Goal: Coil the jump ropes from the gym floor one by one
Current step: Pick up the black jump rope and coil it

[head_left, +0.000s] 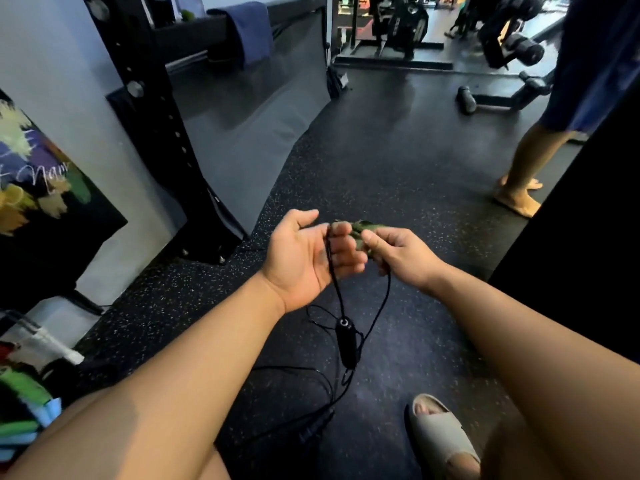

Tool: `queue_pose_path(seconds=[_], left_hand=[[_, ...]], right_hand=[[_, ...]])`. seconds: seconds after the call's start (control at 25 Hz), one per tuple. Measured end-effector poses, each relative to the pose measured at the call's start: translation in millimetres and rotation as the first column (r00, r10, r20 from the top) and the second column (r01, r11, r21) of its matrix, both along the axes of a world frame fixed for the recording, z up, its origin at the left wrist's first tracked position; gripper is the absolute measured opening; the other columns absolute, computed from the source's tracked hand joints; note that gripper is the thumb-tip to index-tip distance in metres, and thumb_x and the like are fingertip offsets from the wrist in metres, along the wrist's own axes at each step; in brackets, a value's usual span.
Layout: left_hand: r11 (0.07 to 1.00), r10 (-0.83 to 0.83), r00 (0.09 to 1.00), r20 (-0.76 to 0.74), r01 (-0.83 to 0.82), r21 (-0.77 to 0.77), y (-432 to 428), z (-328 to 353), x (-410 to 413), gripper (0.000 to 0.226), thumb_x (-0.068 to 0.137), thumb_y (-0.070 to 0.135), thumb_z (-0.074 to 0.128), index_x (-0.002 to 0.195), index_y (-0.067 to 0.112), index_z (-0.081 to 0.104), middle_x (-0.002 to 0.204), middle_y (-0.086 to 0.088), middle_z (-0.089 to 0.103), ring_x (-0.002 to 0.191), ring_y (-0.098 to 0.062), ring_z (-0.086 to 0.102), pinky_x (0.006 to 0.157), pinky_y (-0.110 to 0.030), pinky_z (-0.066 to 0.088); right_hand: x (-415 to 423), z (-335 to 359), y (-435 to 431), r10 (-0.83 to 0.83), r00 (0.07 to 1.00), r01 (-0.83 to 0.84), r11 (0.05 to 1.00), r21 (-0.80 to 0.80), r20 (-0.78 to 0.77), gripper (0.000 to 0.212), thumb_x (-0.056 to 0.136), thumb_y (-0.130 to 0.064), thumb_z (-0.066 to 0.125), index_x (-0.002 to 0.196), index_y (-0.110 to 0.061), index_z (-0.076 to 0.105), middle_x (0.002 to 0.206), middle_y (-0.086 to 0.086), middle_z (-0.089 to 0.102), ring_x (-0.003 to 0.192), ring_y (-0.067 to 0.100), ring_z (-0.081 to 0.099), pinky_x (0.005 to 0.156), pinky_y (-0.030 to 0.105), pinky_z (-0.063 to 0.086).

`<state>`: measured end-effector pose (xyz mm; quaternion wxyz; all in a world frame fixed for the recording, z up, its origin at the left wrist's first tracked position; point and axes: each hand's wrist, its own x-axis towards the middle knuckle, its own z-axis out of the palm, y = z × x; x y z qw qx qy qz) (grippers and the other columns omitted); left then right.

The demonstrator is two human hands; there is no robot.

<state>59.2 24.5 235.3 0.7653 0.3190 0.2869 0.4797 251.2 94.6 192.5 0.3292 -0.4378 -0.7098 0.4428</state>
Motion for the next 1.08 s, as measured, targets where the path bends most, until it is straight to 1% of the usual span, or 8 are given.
queue_pose_path(seconds=[0.16,0.32,0.48,0.68,0.76,0.84,0.96,1.08], left_hand=[[0.989,0.146,0.985,0.096,-0.148,0.018,12,-6,-12,0.059,0.087,0.055,0.034,0.109,0.007,0.061,0.115,-0.015,0.071,0.116,-0.036,0.064,0.106,-0.044,0.042],[0.966,0.258,0.966,0.006,-0.258,0.012,17,-8,-22,0.08,0.09,0.068,0.028,0.13,0.004,0.054,0.132,-0.016,0.066,0.125,-0.033,0.061,0.115,-0.044,0.035],[0.95,0.312,0.948,-0.067,-0.312,0.005,20,-14,-31,0.102,0.085,0.082,0.024,0.145,0.001,0.043,0.132,-0.015,0.066,0.128,-0.03,0.058,0.118,-0.044,0.03],[0.985,0.163,0.895,-0.415,-0.175,0.009,10,-17,-20,0.12,0.078,0.09,-0.001,0.137,0.0,0.053,0.116,-0.014,0.073,0.106,-0.02,0.069,0.098,-0.035,0.045],[1.0,-0.016,0.862,-0.507,0.009,-0.016,0,-18,-10,0.123,0.076,0.089,-0.01,0.108,0.004,0.073,0.089,-0.013,0.074,0.078,-0.016,0.07,0.081,-0.032,0.045],[0.989,-0.144,0.819,-0.555,0.14,-0.049,-7,-21,-4,0.123,0.072,0.091,-0.008,0.087,0.0,0.074,0.085,-0.02,0.072,0.084,-0.027,0.072,0.087,-0.035,0.047],[0.949,-0.299,0.768,-0.567,0.303,-0.091,-13,-24,-1,0.134,0.061,0.097,0.001,0.11,-0.011,0.063,0.097,-0.029,0.071,0.098,-0.041,0.07,0.091,-0.039,0.054],[0.936,-0.337,0.798,-0.499,0.34,-0.088,-16,-18,-3,0.129,0.061,0.098,-0.001,0.102,-0.007,0.063,0.083,-0.022,0.071,0.085,-0.037,0.071,0.089,-0.041,0.055]], right_hand=[[-12,-17,-17,0.149,0.933,-0.112,0.985,-0.129,0.328,0.035,0.103,-0.039,0.046,0.089,-0.013,0.065,0.065,0.001,0.057,0.057,0.015,0.054,0.063,0.034,0.048],[-28,-5,-45,0.315,0.768,-0.286,0.948,-0.142,0.557,0.031,0.106,-0.033,0.04,0.103,-0.012,0.064,0.068,-0.011,0.053,0.058,0.001,0.05,0.056,0.014,0.039],[-43,12,-58,0.278,0.689,-0.398,0.917,0.028,0.67,0.034,0.106,-0.034,0.039,0.101,-0.01,0.062,0.077,-0.004,0.056,0.074,0.018,0.056,0.067,0.031,0.04],[-42,30,-54,0.14,0.769,-0.442,0.822,0.36,0.624,0.027,0.101,-0.033,0.05,0.094,-0.013,0.066,0.086,0.006,0.071,0.073,0.021,0.061,0.064,0.032,0.041],[-35,38,-49,0.125,0.795,-0.433,0.803,0.411,0.594,0.024,0.098,-0.037,0.054,0.096,-0.018,0.07,0.087,0.002,0.073,0.074,0.021,0.065,0.067,0.035,0.049],[-28,43,-44,0.119,0.793,-0.433,0.8,0.415,0.597,0.025,0.095,-0.041,0.059,0.09,-0.019,0.07,0.076,-0.005,0.068,0.068,0.016,0.06,0.064,0.033,0.048],[-15,48,-35,0.163,0.828,-0.423,0.81,0.407,0.536,0.025,0.087,-0.047,0.069,0.083,-0.023,0.068,0.072,-0.008,0.063,0.068,0.009,0.059,0.064,0.03,0.047],[-1,44,-25,0.195,0.887,-0.358,0.863,0.357,0.419,0.029,0.082,-0.049,0.075,0.077,-0.022,0.067,0.069,-0.006,0.062,0.065,0.008,0.057,0.063,0.031,0.047]])
